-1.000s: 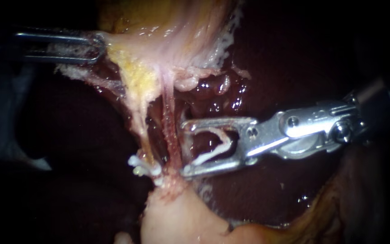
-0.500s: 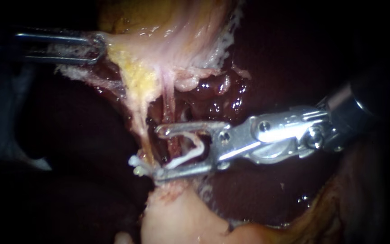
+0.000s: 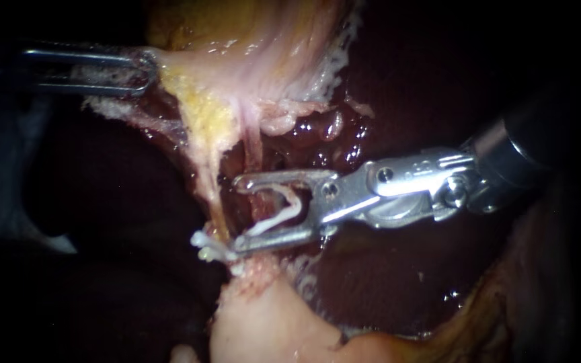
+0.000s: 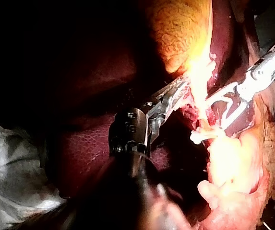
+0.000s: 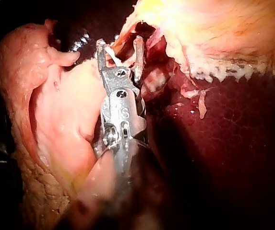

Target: Clipping third clip left tube

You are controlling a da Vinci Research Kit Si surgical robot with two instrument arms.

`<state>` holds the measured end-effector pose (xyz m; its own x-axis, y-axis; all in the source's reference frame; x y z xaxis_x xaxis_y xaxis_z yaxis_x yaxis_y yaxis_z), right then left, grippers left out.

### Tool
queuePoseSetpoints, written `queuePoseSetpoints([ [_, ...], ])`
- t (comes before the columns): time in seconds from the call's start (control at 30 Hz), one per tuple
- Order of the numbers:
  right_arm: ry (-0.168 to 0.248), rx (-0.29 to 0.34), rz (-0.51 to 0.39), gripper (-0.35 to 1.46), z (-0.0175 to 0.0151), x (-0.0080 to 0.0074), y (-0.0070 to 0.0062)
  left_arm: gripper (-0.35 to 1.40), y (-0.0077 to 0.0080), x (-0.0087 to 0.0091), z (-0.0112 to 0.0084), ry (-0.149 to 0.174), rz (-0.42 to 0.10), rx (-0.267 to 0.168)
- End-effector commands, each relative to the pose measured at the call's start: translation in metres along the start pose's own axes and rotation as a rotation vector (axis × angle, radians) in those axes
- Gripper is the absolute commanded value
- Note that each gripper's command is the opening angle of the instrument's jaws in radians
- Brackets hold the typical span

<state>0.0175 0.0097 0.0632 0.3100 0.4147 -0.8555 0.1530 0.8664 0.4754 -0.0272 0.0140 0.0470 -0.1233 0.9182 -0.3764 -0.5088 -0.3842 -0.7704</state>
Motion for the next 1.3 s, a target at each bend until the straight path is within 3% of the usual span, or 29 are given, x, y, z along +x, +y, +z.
queuePoseSetpoints([
  [0.03,0.0,0.0,0.005,0.5,0.0003,-0.0001,0.0001,-0.35,0.0,0.0,0.0,-0.001,0.0,-0.001],
  [0.43,0.003,0.031,0.019,0.5,0.0027,-0.0011,0.0011,-0.35,0.0,-0.0001,0.0001,-0.001,0.001,-0.001],
  [0.83,0.078,0.089,0.059,0.5,0.0052,0.0008,-0.0005,-0.35,0.0,-0.0001,0.0001,-0.001,0.001,-0.001],
  [1.3,0.12,0.077,0.097,0.5,0.008,0.0019,0.0006,-0.35,0.0,-0.0001,0.0001,-0.001,0.001,-0.001],
])
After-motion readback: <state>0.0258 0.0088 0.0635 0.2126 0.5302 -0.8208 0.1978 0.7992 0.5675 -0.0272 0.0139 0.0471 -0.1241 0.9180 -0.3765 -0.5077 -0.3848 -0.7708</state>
